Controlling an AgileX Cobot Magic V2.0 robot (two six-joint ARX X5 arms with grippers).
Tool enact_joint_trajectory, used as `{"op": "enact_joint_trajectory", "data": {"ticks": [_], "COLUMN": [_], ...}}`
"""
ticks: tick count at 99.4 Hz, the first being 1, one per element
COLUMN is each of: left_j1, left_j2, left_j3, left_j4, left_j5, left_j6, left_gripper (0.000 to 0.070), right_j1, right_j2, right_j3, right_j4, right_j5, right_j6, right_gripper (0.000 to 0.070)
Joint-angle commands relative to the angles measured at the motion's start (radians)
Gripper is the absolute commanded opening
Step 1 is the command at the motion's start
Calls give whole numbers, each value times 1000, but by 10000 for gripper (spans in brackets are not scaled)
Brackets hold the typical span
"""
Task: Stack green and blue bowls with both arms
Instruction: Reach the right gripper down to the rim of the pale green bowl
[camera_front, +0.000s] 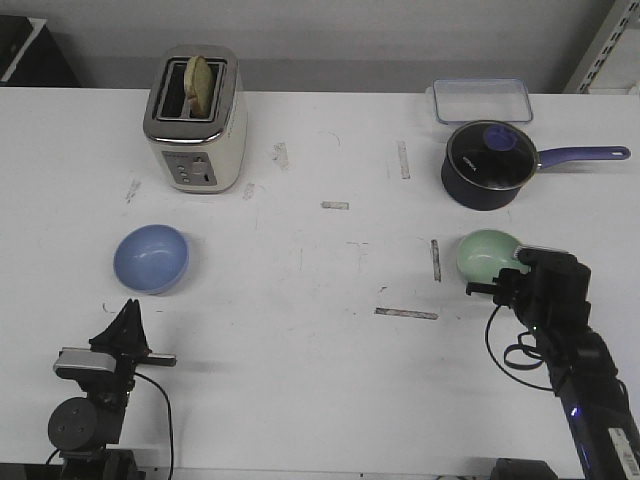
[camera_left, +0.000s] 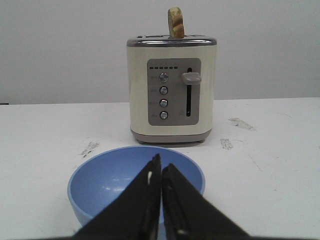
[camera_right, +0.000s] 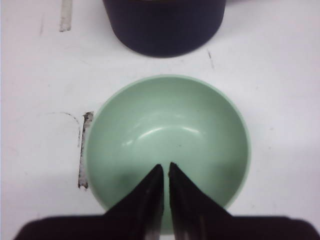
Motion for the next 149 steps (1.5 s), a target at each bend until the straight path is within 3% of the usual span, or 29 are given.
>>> {"op": "enact_joint_trajectory", "data": {"ticks": [1,10,26,47,54,67,90,124,128,149], "left_j1": [1,1,1,1,1,1,1,1,1,1], "left_j2": [-3,-3,-3,-3,-3,-3,-3,-3,-3,-3], "left_j3": [-22,-22,-22,-22,-22,-22,-22,-22,-22,-22], "left_j4": [16,16,16,16,15,16,16,16,14,16], "left_j5": [0,0,0,0,0,0,0,0,0,0], "left_j6": [2,3,2,2,2,3,3,2,2,3], "left_gripper": [2,2,2,2,2,2,2,2,2,2], "right_j1": [-23,-59,-128,-225,-251,-270,-270,-269,-269,-260], "right_j2": [38,90,182,300,338,398,509,533,533,486], "right_j3": [56,123,235,327,339,339,339,339,339,340], "right_j4": [-18,-66,-157,-243,-260,-256,-238,-215,-214,-204], "right_j5": [-33,-60,-69,-174,-192,-190,-190,-193,-197,-214], "right_j6": [46,46,45,45,43,30,14,11,11,16], "right_gripper": [10,39,289,449,485,486,474,35,6,6]}}
